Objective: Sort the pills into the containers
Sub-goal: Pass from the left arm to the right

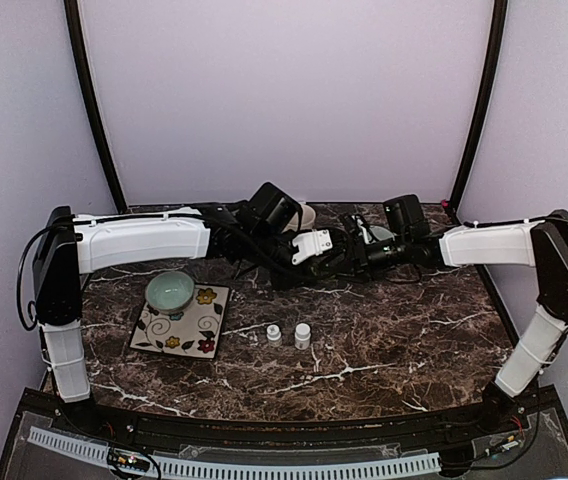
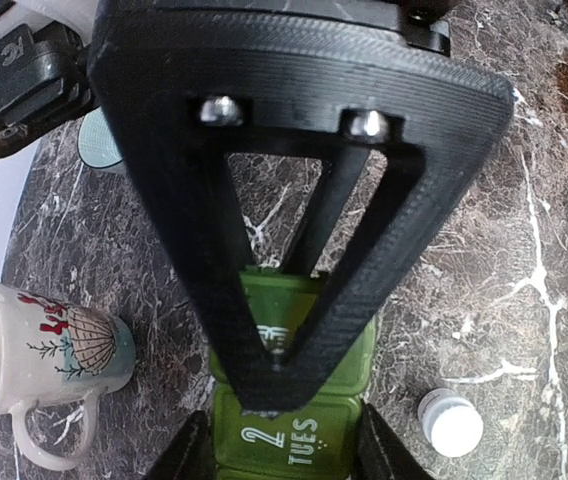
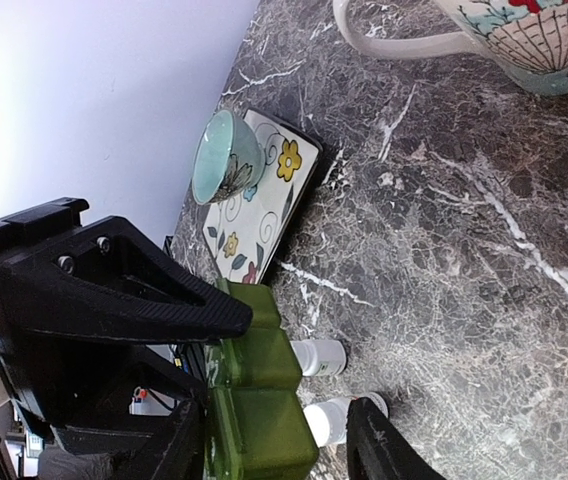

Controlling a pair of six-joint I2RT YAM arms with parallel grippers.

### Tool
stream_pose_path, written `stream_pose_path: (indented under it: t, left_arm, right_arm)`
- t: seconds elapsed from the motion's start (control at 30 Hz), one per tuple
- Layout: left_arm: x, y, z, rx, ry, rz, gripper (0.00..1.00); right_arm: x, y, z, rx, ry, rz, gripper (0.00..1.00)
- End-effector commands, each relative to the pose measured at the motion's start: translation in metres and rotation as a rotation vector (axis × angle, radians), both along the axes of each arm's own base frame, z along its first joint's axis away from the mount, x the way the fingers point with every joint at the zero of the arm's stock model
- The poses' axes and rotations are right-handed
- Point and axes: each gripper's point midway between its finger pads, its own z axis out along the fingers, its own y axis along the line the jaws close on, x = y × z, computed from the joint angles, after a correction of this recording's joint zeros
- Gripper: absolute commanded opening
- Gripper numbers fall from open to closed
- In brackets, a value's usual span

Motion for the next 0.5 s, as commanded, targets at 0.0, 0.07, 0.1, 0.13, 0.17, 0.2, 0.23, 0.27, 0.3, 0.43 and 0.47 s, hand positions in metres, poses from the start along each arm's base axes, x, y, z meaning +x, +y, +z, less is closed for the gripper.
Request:
stream_pose_path:
  t: [0.0, 0.07, 0.1, 0.13, 0.17, 0.2, 0.23, 0.27, 0.3, 0.43, 0.47]
  left_arm:
    - [-0.0005, -0.0097, 0.019, -0.035, -0.063, -0.018, 0.0]
    - [0.0, -0.0105, 0.02, -0.034, -0.076, -0.016, 0.0]
    - [-0.0003, -0.0115, 0.0198, -0.034, -0.082, -0.017, 0.0]
    - [-0.0002, -0.0116, 0.0204, -0.033, -0.087, -0.017, 0.0]
    - [-0.0001, -0.0117, 0.0204, -0.032, -0.092, -0.015, 0.0]
    - [0.0002, -0.0116, 0.0199, -0.029, -0.096, -0.013, 0.0]
    - [0.0008, -0.0113, 0.02, -0.027, -0.101, -0.011, 0.0]
    - [0.0004, -0.0112, 0.0196, -0.025, -0.102, -0.011, 0.0]
    - [0.0003, -0.0111, 0.0193, -0.024, -0.103, -0.011, 0.0]
    - [-0.0003, -0.0093, 0.0188, -0.022, -0.112, -0.006, 0.0]
    - [-0.0001, -0.0084, 0.0179, -0.02, -0.116, -0.004, 0.0]
  right_arm:
    - [0.001, 0.0123, 0.0118, 0.041, -0.019, 0.029, 0.46]
    - [0.0, 0.0152, 0.0122, 0.047, -0.015, 0.036, 0.44]
    - [-0.0001, 0.0164, 0.0124, 0.048, -0.013, 0.038, 0.43]
    - [-0.0009, 0.0179, 0.0128, 0.049, -0.012, 0.041, 0.42]
    - [-0.001, 0.0187, 0.0131, 0.051, -0.01, 0.042, 0.41]
    - [-0.0017, 0.0197, 0.0134, 0.052, -0.009, 0.045, 0.4]
    - [-0.0023, 0.0206, 0.0131, 0.052, -0.006, 0.047, 0.39]
    - [-0.0025, 0.0209, 0.013, 0.052, -0.005, 0.047, 0.37]
    - [-0.0023, 0.0209, 0.0126, 0.053, -0.004, 0.045, 0.35]
    - [-0.0029, 0.0218, 0.016, 0.068, 0.0, 0.042, 0.19]
    - [-0.0031, 0.0217, 0.016, 0.069, 0.003, 0.043, 0.16]
